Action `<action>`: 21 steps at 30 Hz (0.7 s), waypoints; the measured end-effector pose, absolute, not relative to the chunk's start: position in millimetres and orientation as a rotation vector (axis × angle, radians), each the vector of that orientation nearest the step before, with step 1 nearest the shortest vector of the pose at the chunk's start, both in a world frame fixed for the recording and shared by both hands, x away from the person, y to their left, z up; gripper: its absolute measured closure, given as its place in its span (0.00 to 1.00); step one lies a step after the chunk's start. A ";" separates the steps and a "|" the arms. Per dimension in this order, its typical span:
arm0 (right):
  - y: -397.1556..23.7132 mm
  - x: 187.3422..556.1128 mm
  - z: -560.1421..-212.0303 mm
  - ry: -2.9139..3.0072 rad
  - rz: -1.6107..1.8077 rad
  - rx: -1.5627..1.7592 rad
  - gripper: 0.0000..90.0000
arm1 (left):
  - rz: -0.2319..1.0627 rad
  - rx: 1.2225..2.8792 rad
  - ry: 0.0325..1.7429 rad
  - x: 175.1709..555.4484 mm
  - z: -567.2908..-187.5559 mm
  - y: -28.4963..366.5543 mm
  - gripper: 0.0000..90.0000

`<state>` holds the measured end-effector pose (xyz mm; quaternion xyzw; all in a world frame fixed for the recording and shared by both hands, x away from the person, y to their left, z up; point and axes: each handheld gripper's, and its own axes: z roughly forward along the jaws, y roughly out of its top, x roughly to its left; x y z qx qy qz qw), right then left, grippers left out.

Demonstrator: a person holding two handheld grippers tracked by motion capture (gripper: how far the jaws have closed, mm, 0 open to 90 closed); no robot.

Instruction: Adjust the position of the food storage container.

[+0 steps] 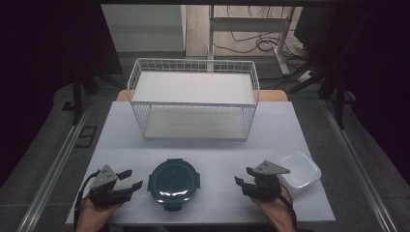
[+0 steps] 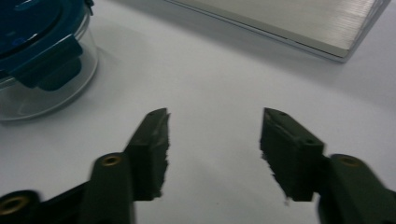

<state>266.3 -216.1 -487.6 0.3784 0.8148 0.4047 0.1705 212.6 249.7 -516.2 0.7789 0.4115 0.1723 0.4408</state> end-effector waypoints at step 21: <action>-208.4 261.7 -481.7 2.437 1.152 0.989 1.00 | 0.341 2.013 1.033 212.1 -517.6 232.1 1.00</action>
